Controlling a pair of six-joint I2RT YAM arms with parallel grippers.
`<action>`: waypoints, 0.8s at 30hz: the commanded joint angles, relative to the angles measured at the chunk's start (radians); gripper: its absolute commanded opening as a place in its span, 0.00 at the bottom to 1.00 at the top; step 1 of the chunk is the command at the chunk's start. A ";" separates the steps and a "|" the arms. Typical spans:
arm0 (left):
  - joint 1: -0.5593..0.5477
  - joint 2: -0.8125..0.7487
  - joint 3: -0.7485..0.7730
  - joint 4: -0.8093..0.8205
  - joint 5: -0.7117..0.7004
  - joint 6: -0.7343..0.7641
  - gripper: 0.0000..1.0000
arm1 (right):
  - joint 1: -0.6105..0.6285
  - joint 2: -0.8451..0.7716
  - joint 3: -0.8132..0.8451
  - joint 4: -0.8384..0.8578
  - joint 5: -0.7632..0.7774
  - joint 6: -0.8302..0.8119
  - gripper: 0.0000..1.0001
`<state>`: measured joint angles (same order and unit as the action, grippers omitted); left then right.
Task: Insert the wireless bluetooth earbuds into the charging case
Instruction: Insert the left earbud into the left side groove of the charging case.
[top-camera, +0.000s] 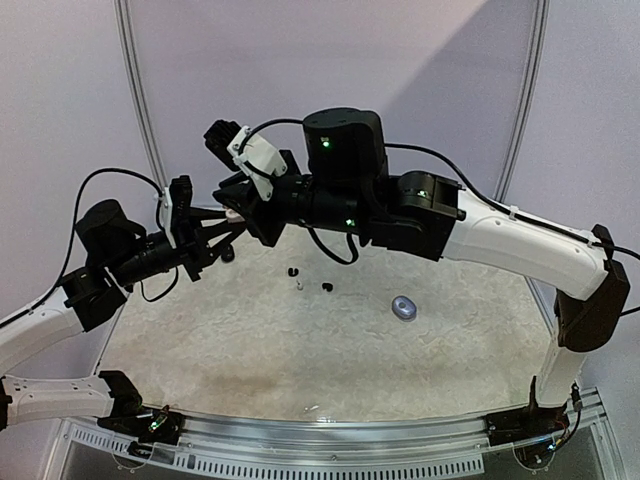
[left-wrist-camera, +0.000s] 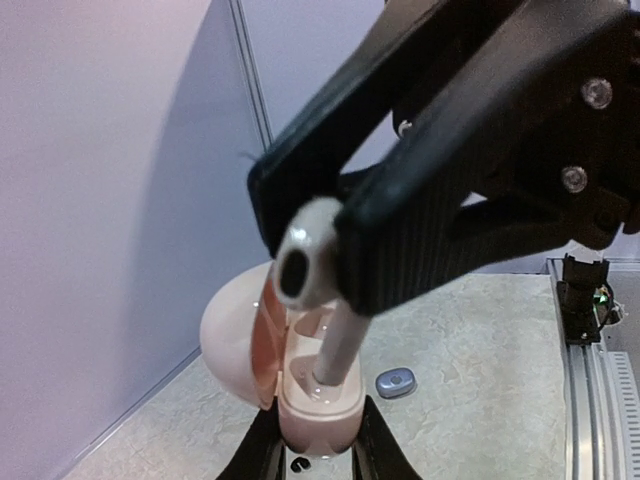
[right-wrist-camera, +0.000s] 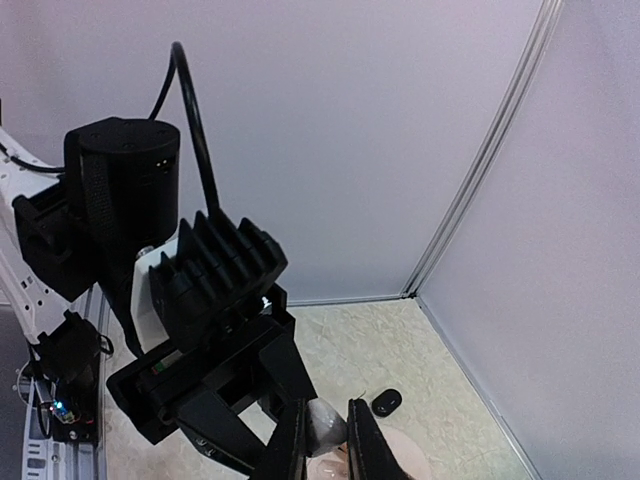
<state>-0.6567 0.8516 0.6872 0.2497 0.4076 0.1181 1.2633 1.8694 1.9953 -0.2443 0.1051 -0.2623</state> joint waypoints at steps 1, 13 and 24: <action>0.016 0.010 0.011 0.013 0.066 -0.014 0.00 | 0.004 -0.052 -0.009 -0.077 -0.033 -0.043 0.00; 0.016 0.027 0.031 0.013 0.080 -0.003 0.00 | 0.004 -0.078 -0.044 -0.105 0.011 -0.052 0.00; 0.018 0.032 0.027 0.046 0.085 -0.017 0.00 | 0.005 -0.060 -0.070 -0.074 0.048 -0.066 0.00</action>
<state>-0.6495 0.8795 0.6956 0.2546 0.4828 0.1139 1.2640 1.8168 1.9350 -0.3325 0.1234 -0.3153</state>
